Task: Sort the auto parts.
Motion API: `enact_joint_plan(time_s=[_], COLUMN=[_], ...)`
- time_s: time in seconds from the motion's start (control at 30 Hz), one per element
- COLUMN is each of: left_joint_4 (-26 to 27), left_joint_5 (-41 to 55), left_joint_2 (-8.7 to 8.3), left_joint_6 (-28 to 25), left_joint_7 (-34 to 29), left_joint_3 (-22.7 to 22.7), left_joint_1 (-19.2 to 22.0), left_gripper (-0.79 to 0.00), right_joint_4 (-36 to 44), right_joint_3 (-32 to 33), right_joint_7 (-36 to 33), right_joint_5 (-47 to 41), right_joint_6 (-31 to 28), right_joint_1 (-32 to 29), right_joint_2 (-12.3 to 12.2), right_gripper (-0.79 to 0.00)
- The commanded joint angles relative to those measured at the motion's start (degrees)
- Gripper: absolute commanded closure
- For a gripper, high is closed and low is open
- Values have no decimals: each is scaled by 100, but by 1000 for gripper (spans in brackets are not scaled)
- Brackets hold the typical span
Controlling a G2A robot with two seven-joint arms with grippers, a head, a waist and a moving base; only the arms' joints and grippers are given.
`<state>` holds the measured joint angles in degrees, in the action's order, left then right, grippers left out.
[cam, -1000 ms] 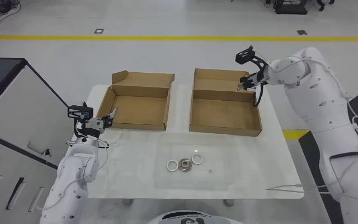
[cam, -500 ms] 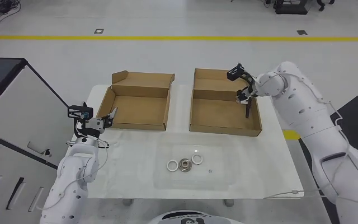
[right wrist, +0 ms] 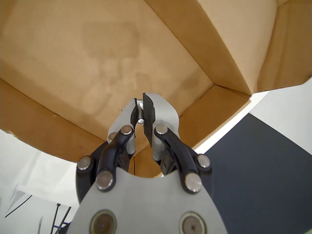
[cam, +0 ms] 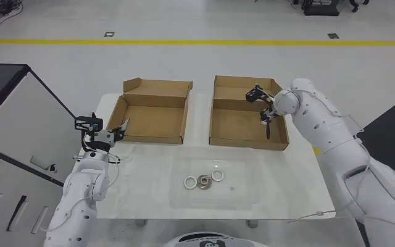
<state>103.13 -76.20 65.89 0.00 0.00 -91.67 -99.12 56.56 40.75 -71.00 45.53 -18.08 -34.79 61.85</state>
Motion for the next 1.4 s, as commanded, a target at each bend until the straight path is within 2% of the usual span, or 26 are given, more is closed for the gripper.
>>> enact_joint_plan(time_s=[0.0, 0.47, 0.5, 0.53, 0.63, 0.67, 0.7, 0.73, 1.07, 1.37], left_joint_4=[0, 0, 0, 0, 0, 0, 0, 0, 0, 0], left_joint_5=[0, 0, 0, 0, 0, 0, 0, 0, 0, 0], left_joint_2=[0, 0, 0, 0, 0, 0, 0, 0, 0, 0], left_joint_6=[0, 0, 0, 0, 0, 0, 0, 0, 0, 0], left_joint_7=[0, 0, 0, 0, 0, 0, 0, 0, 0, 0], left_joint_3=[0, 0, 0, 0, 0, 0, 0, 0, 0, 0], left_joint_1=[0, 0, 0, 0, 0, 0, 0, 0, 0, 0], left_gripper=[-785, -785, -785, -785, -785, -785, -785, -785, -785, -785], right_joint_4=[-59, -428, -436, -443, -450, -448, -443, -436, -226, 398], right_joint_3=[-51, -272, -276, -278, -275, -273, -272, -269, -103, 381], right_joint_7=[30, 82, 82, 82, 75, 70, 65, 59, 54, 14], right_joint_5=[57, 180, 182, 183, 187, 189, 191, 194, 190, 53], right_joint_6=[27, 104, 107, 109, 131, 136, 141, 148, 194, 129], right_joint_1=[2, 3, 6, 8, 11, 9, 5, 0, -38, -237], right_joint_2=[28, 213, 222, 230, 249, 253, 258, 262, 235, 43], right_gripper=[0, 0, -55, -175, -409, -594, -659, -785, -785, -785])
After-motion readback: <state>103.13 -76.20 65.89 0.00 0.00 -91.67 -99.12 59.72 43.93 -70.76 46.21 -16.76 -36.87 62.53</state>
